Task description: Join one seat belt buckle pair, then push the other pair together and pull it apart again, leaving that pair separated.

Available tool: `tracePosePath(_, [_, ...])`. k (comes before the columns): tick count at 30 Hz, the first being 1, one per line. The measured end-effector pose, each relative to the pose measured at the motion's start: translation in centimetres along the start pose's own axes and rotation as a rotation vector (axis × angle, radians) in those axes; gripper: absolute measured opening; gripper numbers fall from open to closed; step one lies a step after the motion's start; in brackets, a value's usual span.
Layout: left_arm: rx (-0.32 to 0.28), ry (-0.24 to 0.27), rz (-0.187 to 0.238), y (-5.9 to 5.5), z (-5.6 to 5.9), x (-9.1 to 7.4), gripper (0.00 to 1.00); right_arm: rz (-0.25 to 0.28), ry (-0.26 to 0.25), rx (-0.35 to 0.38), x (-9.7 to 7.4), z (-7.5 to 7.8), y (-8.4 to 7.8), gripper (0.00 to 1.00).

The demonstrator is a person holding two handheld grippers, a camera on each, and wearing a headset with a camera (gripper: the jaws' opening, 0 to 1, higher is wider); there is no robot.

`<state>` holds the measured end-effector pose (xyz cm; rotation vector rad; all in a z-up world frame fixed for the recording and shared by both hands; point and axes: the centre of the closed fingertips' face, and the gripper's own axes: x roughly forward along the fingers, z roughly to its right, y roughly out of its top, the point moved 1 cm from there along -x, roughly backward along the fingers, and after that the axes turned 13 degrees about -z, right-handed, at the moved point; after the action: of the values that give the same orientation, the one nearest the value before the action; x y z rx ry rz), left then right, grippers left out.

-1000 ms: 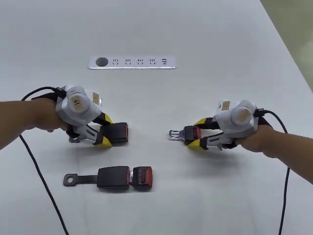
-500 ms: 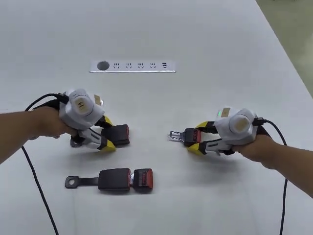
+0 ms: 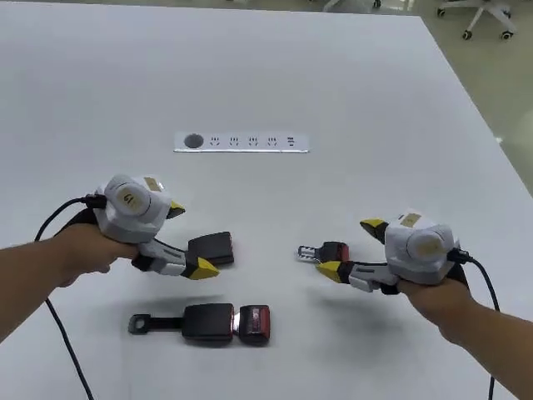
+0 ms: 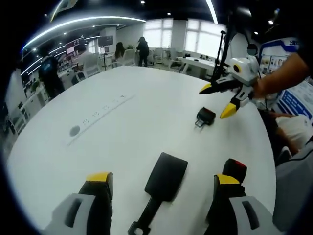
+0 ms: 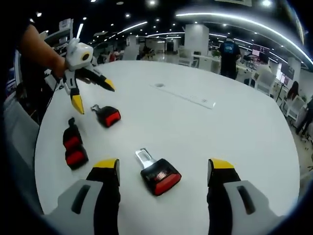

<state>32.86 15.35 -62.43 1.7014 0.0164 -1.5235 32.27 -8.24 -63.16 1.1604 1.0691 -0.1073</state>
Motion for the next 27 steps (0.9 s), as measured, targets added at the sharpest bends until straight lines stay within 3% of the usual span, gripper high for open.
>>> tracePosePath(3, [-0.058,0.028,0.059,-0.2,-0.3,-0.8,0.94,0.003,-0.042,-0.017,-1.4,-1.5,0.3,0.77])
tracePosePath(6, [-0.142,0.078,0.095,-0.3,-0.7,-2.8,0.95,0.045,-0.051,0.047,-1.8,-1.4,0.9,0.83])
tracePosePath(9, [-0.202,0.118,0.169,-0.2,-0.5,-4.9,0.99,0.059,-0.074,0.078,-2.8,-2.5,1.0,0.87])
tracePosePath(12, [-0.211,0.129,0.16,-1.1,0.1,-5.9,1.0,0.086,-0.091,0.114,-3.5,-3.1,1.2,0.89])
tracePosePath(18, [-0.256,0.145,0.201,-3.3,1.1,-8.1,1.0,0.113,-0.117,0.13,-5.0,-4.6,1.1,0.93])
tracePosePath(23, [-0.263,0.132,0.224,-4.7,3.5,-9.7,1.0,0.123,-0.114,0.125,-6.3,-7.2,0.4,0.95])
tracePosePath(27, [-0.281,0.102,0.281,-6.4,4.1,-10.9,1.0,0.132,-0.106,0.117,-7.7,-9.3,0.4,0.99])
